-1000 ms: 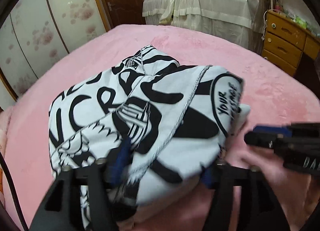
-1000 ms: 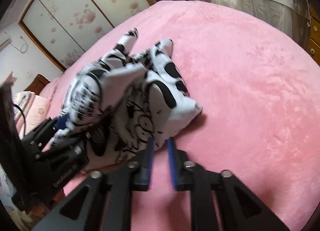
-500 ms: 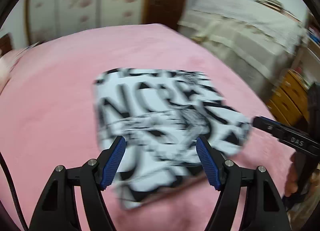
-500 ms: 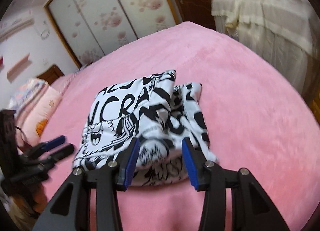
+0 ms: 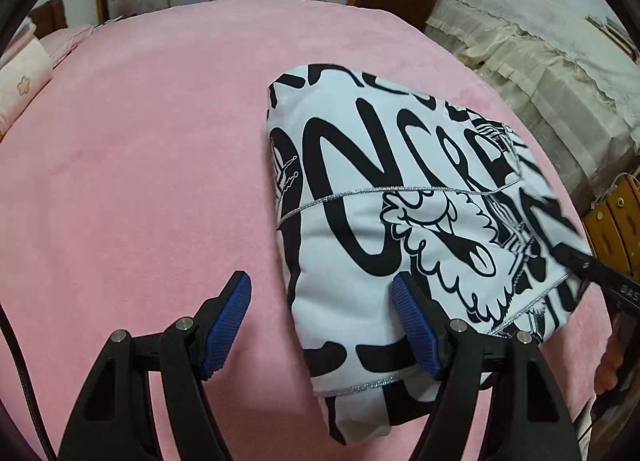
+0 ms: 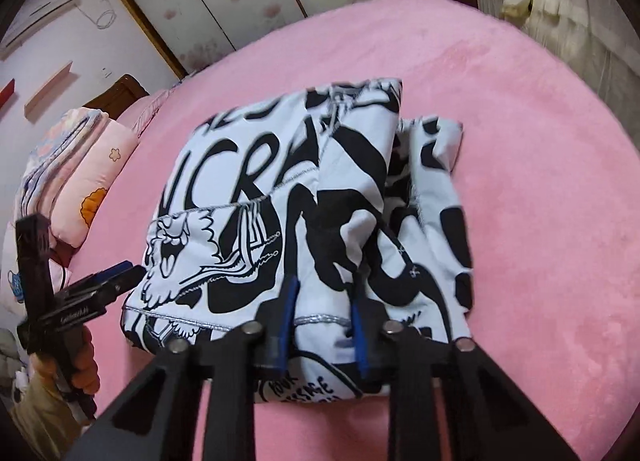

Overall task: Fold large clothes
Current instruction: 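Open both tools and press the folded jacket into a neat rectangle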

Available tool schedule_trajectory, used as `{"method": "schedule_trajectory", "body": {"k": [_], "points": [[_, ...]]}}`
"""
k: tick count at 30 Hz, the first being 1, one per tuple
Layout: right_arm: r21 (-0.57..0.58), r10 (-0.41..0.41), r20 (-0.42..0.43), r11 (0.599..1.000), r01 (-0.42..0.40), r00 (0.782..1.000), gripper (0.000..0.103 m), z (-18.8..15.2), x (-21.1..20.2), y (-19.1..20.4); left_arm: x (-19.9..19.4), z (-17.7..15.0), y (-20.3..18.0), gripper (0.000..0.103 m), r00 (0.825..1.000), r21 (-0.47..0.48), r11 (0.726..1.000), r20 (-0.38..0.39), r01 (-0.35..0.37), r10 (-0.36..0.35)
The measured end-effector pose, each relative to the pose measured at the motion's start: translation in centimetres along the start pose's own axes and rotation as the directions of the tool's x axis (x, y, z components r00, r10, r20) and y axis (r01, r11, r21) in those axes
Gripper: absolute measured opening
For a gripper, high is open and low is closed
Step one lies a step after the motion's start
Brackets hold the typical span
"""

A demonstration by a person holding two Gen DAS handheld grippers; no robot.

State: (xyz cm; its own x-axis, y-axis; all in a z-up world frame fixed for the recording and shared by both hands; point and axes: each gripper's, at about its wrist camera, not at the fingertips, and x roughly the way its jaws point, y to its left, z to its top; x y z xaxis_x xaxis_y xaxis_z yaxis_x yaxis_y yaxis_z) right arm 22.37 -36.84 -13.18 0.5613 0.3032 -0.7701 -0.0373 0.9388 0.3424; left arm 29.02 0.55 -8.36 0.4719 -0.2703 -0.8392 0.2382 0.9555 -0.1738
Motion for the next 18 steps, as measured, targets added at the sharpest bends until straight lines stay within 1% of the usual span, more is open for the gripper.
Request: {"method": "schedule_trajectory", "body": {"k": [3,5,7,8,11,14,16,18], "points": [[-0.035,-0.046,0.092,0.998,0.049,0.995,0.019,-0.6,-3.2,0.8,-0.3,-0.1,-1.6,0.072,1.000,0.059,0.998,0.027,-0.004,0.002],[-0.029,-0.068,0.109,0.997,0.072,0.992,0.019,-1.1,-3.8,0.6,0.0,-0.5,-2.8,0.071,0.999,0.096,0.995,0.037,-0.035,0.032],[-0.015,-0.087,0.082,0.996,0.089,0.993,0.019,-1.5,-2.9,-0.2,0.6,-0.8,-3.3,0.066,0.999,0.103,0.994,0.026,-0.039,0.036],[0.002,-0.094,0.063,0.996,0.094,0.994,0.019,-2.0,-1.9,-0.9,1.4,-1.1,-3.3,0.065,1.000,0.088,0.996,0.010,-0.022,0.021],[0.060,-0.095,0.014,0.994,0.094,0.995,0.019,-3.2,0.8,-3.2,2.3,-1.7,-2.9,0.065,1.000,0.058,0.998,-0.007,0.011,-0.011],[0.096,-0.081,0.027,0.992,0.078,0.996,0.020,-4.4,2.5,-4.7,2.5,-2.0,-3.1,0.066,1.000,0.076,0.997,0.010,-0.006,0.006],[0.108,-0.082,0.034,0.991,0.078,0.996,0.021,-4.6,2.5,-4.8,2.3,-1.8,-2.9,0.066,1.000,0.062,0.998,0.007,0.005,-0.005],[0.091,-0.097,0.033,0.991,0.093,0.995,0.023,-4.3,2.1,-4.2,1.9,-1.6,-2.4,0.066,1.000,0.042,0.999,-0.005,0.013,-0.013]]}}
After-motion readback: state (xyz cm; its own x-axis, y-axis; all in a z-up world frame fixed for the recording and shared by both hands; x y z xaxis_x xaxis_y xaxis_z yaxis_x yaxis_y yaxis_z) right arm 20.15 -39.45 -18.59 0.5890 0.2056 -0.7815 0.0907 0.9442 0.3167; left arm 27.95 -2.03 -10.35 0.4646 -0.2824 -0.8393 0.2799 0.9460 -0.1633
